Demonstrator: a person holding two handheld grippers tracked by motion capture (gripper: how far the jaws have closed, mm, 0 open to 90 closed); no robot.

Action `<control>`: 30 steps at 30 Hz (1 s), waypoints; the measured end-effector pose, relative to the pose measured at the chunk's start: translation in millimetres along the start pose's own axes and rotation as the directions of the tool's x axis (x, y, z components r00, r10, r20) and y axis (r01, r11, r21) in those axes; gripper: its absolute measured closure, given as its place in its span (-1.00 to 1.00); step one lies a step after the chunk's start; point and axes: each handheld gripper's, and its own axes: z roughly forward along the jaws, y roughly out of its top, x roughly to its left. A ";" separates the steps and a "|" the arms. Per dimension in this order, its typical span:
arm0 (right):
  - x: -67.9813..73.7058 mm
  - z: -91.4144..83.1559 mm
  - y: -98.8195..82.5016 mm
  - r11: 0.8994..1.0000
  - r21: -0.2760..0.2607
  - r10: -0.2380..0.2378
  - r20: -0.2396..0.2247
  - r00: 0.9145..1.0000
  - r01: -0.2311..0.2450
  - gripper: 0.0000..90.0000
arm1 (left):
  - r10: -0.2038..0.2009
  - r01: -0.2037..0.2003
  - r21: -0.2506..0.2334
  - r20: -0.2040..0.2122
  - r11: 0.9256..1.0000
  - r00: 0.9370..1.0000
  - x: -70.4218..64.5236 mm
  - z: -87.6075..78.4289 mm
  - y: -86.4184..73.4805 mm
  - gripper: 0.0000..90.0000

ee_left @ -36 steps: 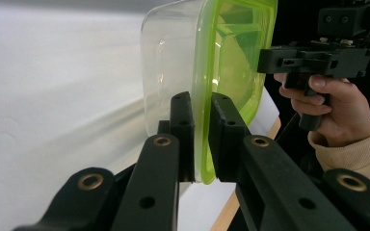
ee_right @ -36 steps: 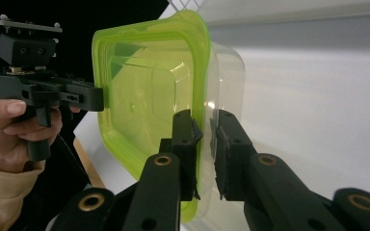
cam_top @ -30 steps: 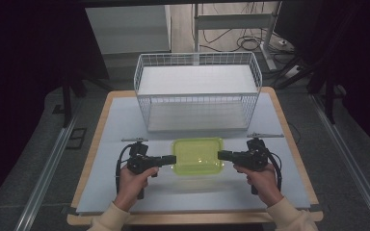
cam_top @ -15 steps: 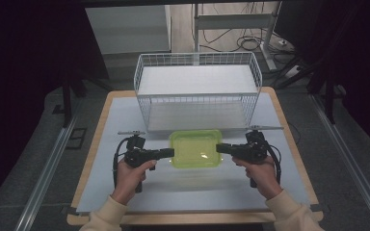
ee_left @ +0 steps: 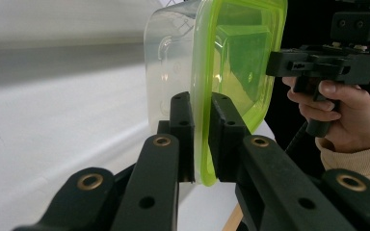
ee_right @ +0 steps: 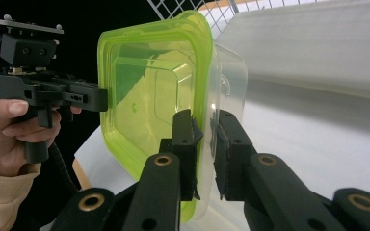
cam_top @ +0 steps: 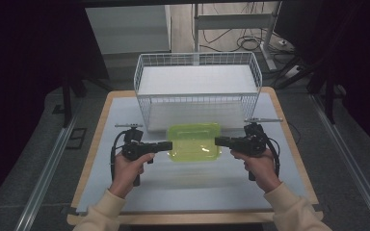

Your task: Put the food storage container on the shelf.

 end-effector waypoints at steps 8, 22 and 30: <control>2.5 -4.3 12.4 1.000 -0.017 -0.011 -0.001 1.000 0.011 0.79 | 0.030 -0.030 -0.008 -0.009 1.000 1.000 -8.1 -3.6 15.9 0.82; 5.4 -9.5 31.3 0.999 -0.034 -0.018 -0.002 1.000 0.018 0.79 | 0.043 -0.043 -0.017 -0.004 0.999 0.999 -15.0 -7.6 36.3 0.82; 7.8 -13.3 44.7 0.998 -0.049 -0.027 -0.004 1.000 0.027 0.79 | 0.053 -0.053 -0.033 0.000 0.998 0.999 -20.4 -10.3 50.5 0.82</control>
